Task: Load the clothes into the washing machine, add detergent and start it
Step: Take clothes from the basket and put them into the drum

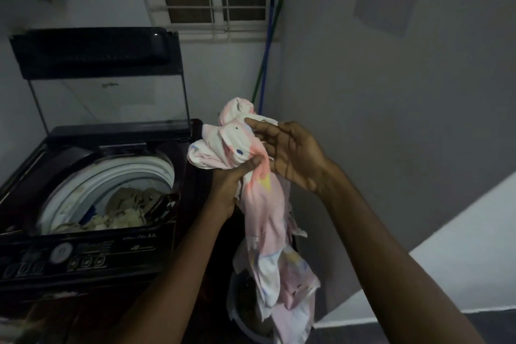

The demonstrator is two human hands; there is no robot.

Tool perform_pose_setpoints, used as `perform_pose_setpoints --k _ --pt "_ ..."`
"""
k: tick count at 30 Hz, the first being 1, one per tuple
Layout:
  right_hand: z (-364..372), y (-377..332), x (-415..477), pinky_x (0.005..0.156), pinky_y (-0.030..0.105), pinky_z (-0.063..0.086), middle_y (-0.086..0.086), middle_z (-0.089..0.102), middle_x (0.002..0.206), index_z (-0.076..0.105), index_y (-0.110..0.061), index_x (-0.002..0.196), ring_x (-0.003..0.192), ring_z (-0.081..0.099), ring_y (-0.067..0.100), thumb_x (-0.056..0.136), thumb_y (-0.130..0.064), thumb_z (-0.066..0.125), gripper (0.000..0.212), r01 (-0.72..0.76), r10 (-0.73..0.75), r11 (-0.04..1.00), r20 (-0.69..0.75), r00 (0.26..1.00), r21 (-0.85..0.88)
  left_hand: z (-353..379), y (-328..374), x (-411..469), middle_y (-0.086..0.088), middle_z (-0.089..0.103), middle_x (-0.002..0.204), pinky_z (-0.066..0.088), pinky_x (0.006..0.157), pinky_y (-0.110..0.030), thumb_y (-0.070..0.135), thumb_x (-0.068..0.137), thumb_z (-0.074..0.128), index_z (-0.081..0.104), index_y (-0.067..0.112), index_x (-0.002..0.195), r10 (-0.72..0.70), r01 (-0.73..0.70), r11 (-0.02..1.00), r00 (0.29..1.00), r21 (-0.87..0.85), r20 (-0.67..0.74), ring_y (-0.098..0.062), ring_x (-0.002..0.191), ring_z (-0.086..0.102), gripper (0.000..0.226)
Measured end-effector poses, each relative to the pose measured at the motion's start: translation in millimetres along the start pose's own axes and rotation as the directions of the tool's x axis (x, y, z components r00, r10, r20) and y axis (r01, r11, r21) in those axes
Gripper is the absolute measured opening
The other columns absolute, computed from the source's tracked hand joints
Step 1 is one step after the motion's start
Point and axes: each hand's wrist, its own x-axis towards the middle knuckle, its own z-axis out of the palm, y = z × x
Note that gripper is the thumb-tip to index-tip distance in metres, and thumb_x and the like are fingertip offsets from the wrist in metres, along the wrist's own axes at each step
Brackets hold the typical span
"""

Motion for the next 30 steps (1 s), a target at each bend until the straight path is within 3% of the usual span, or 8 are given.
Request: perform_pose_setpoints --k 7,9,15,18,21,23,25,30 --pt "-0.3 -4.5 -11.8 0.077 0.028 0.053 0.002 0.07 0.096 0.064 -0.013 0.105 0.088 0.066 0.012 0.1 -0.023 0.04 0.026 0.143 -0.219 0.955 -0.293 0.931 -0.26 4.4 6.3 15.6 -0.017 0.07 0.113 0.057 0.085 -0.042 0.01 0.069 0.083 0.064 0.001 0.12 -0.01 -0.007 0.971 0.997 -0.238 -0.071 -0.032 0.101 0.068 0.056" --pt "-14.5 13.8 -31.6 0.077 0.024 0.051 0.002 0.068 0.101 0.061 -0.012 0.11 0.088 0.065 0.006 0.094 -0.009 0.052 0.018 0.158 -0.323 0.903 -0.388 0.863 -0.4 -1.6 6.9 26.7 -0.019 0.065 0.124 0.054 0.093 -0.049 0.017 0.062 0.09 0.062 0.001 0.126 -0.013 -0.026 0.947 0.993 -0.319 -0.119 -0.035 0.111 0.065 0.072" --pt "-47.5 128.2 -40.8 0.108 0.026 0.033 -0.012 0.03 0.148 0.01 -0.023 0.152 0.131 0.033 0.004 0.054 -0.04 0.092 0.129 -0.284 0.065 0.724 -0.347 0.935 -0.629 1.5 12.1 42.7 -0.017 0.061 0.133 0.047 0.102 -0.055 0.032 0.059 0.092 0.061 0.006 0.13 -0.107 0.039 0.907 0.985 -0.42 -0.137 -0.036 0.12 0.06 0.081" --pt "-56.3 172.2 -22.8 0.106 0.032 0.041 -0.003 0.049 0.139 0.036 -0.017 0.144 0.126 0.048 0.012 0.068 -0.043 0.083 0.093 -0.334 0.012 0.676 -0.443 0.897 -0.657 1.7 16.5 42.4 -0.014 0.062 0.133 0.047 0.101 -0.055 0.036 0.06 0.091 0.062 0.01 0.13 -0.161 0.097 0.896 0.98 -0.433 -0.114 -0.035 0.119 0.061 0.08" --pt "-74.5 170.5 -26.2 0.08 0.023 0.052 0.009 0.067 0.105 0.06 -0.003 0.125 0.093 0.068 0.005 0.081 -0.049 0.065 0.064 -0.396 -0.068 0.72 -0.626 0.777 -0.57 -8.6 26.0 36.7 -0.012 0.067 0.123 0.056 0.089 -0.047 0.035 0.062 0.089 0.064 0.009 0.124 -0.11 0.046 0.943 0.978 -0.33 -0.18 -0.03 0.109 0.067 0.072" --pt "-85.4 141.3 -36.5 0.074 0.012 0.044 0.019 0.064 0.105 0.054 0.011 0.126 0.085 0.067 -0.002 0.096 -0.017 0.055 0.041 -0.332 -0.136 0.801 -0.691 0.71 -0.498 -25.3 30.9 32.3 -0.008 0.071 0.117 0.059 0.073 -0.036 0.026 0.056 0.091 0.067 0.006 0.118 0.017 -0.096 0.975 0.93 -0.199 -0.367 -0.023 0.097 0.07 0.069" --pt "-92.1 102.0 -48.4 0.087 0.015 0.04 0.025 0.057 0.124 0.052 0.011 0.127 0.112 0.06 0.021 0.097 -0.004 0.048 0.033 -0.248 -0.277 0.817 -0.731 0.623 -0.521 -44.6 31.5 27.3 -0.003 0.073 0.11 0.058 0.071 -0.035 0.018 0.055 0.091 0.07 0.012 0.107 0.151 -0.147 0.988 0.868 0.046 -0.474 -0.017 0.084 0.069 0.056" --pt "-55.6 17.5 -26.9 0.068 0.016 0.046 0.004 0.063 0.089 0.062 0.0 0.101 0.072 0.058 -0.006 0.086 0.003 0.05 0.019 0.134 -0.609 0.764 -0.636 0.474 -0.631 -46.7 15.4 9.4 0.007 0.071 0.076 0.049 0.05 -0.016 0.006 0.065 0.084 0.066 0.006 0.11 0.123 -0.03 0.953 0.947 0.302 -0.297 0.0 0.045 0.059 0.049"
